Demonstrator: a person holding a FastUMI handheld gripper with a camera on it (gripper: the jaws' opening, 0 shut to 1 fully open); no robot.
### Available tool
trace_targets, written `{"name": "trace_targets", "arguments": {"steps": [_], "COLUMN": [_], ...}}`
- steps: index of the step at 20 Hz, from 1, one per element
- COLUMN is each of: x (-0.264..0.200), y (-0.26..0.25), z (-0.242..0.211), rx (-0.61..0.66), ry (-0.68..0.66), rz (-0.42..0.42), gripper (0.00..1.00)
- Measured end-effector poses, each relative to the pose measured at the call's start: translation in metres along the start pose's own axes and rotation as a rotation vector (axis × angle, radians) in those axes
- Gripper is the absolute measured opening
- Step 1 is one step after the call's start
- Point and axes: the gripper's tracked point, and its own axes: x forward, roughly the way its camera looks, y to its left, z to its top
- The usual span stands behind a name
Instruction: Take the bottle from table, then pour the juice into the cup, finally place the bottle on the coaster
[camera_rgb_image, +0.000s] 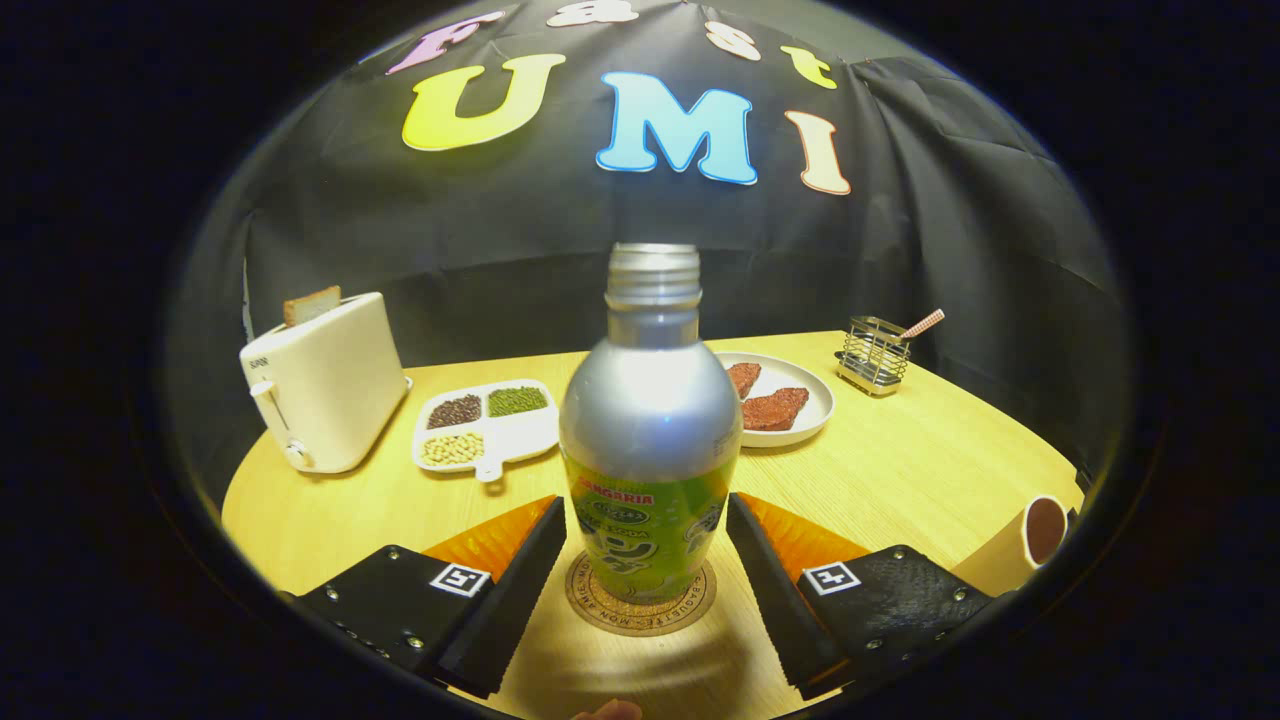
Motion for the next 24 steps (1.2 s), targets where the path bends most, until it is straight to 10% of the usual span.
{"name": "trace_targets", "arguments": {"steps": [11,24], "x": [-0.121,-0.217], "y": [0.006,-0.023], "z": [0.106,0.167], "rx": [-0.003,-0.023], "ry": [-0.225,-0.359], "rz": [0.237,0.29], "gripper": [0.98,0.98]}}
